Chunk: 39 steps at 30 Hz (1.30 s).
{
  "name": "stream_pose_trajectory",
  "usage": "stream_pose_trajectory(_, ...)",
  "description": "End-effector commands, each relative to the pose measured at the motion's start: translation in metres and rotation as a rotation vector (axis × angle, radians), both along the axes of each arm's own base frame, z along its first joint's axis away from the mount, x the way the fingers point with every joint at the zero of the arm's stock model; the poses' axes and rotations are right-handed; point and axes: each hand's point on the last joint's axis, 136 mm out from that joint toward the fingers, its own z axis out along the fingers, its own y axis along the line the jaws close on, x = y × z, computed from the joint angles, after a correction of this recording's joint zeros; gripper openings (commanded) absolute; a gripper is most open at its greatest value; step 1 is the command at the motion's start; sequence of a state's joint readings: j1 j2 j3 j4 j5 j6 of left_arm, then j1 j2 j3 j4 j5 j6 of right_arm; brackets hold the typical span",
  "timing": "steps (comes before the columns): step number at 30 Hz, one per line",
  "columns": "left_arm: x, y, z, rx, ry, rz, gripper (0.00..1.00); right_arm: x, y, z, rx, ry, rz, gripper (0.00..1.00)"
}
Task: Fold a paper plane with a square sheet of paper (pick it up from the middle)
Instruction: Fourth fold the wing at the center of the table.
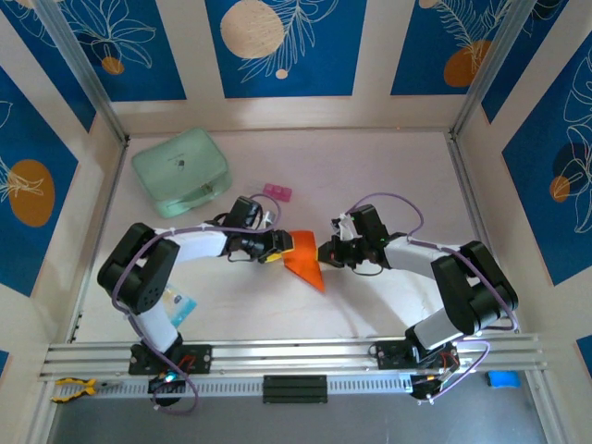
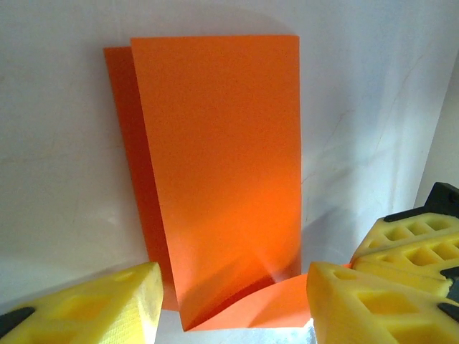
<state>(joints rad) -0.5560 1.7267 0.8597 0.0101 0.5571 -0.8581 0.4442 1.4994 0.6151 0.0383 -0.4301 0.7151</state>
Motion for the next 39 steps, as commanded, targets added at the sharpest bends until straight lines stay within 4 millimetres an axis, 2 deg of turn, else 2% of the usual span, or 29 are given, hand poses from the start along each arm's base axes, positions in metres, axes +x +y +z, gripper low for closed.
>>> stream_pose_trajectory(1, 0.006, -0.002, 0.003, -0.011, 0.008, -0.002, 0.55, -0.007, -0.002, 0.004, 0.026, 0.013, 0.006, 0.03)
stream_pose_trajectory(10, 0.007, -0.002, -0.005, -0.001, 0.03, 0.001, 0.55, -0.006, -0.005, 0.006, 0.035, 0.005, -0.002, 0.03)
stream_pose_trajectory(13, 0.009, -0.007, -0.003, -0.025, 0.036, -0.005, 0.52, -0.006, -0.006, 0.005, 0.033, 0.008, -0.004, 0.03)
stream_pose_trajectory(17, 0.012, -0.012, -0.001, -0.047, 0.039, -0.01, 0.35, -0.006, -0.008, 0.0, 0.021, 0.017, -0.013, 0.04)
stream_pose_trajectory(20, 0.012, -0.012, 0.001, -0.055, 0.039, -0.006, 0.21, -0.007, -0.016, -0.01, -0.035, 0.031, -0.038, 0.08)
stream_pose_trajectory(22, 0.011, -0.012, 0.002, -0.062, 0.039, 0.004, 0.14, -0.01, -0.019, -0.013, -0.05, 0.036, -0.043, 0.14)
stream_pose_trajectory(25, 0.01, -0.011, 0.006, -0.079, 0.044, 0.034, 0.06, -0.013, -0.024, -0.012, -0.067, 0.025, -0.056, 0.29)
stream_pose_trajectory(32, 0.01, -0.001, 0.011, -0.054, 0.024, 0.101, 0.03, -0.019, -0.041, 0.002, -0.146, -0.048, -0.101, 0.52)
stream_pose_trajectory(39, 0.0, 0.005, 0.01, -0.029, 0.025, 0.138, 0.02, -0.025, -0.049, 0.018, -0.165, -0.14, -0.132, 0.78)
